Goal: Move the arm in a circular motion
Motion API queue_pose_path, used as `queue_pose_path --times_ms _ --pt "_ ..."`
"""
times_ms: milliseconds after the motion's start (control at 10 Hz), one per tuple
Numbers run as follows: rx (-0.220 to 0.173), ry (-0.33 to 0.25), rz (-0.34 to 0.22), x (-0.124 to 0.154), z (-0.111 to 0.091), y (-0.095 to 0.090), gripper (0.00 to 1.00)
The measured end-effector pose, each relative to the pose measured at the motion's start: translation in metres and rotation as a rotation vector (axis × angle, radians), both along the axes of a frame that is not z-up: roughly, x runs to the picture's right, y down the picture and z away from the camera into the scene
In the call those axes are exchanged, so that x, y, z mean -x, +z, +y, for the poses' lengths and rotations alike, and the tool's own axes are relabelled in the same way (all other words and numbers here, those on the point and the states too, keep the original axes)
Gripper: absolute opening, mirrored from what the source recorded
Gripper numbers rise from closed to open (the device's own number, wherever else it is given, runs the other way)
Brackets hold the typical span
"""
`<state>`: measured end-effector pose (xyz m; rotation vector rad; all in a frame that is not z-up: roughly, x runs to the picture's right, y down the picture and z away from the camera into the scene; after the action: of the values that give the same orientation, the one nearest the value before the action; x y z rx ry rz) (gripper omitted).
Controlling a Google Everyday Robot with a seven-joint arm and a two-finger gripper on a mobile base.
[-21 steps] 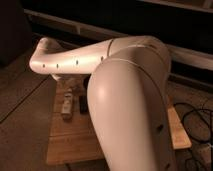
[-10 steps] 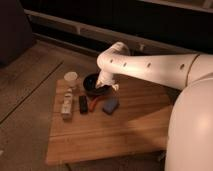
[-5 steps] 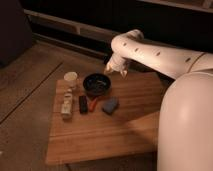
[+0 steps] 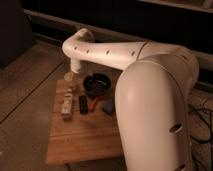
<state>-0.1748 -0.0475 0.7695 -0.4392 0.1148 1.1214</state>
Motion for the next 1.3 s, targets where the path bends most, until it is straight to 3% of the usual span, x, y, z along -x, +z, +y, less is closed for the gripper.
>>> queue_pose_path --times_ms 200,300,600,700,900,1000,1300 --pt "0.006 -0.041 -0.044 0.036 0.023 -0.014 0.65" --pt "0.009 -0.029 -0.062 0.047 0.034 -0.023 0.65" --pt "0.034 0.07 -0.073 0.04 0.068 -0.041 0.65" --pt "0.05 0.112 -0.04 0.018 0.083 -0.044 0.65" --pt "0.07 0.139 0.038 -0.023 0.103 -0.045 0.65" --pt "0.085 0.155 0.114 -0.062 0.11 -0.044 0.65" --pt "0.121 0.241 0.263 -0.149 0.097 -0.031 0.65"
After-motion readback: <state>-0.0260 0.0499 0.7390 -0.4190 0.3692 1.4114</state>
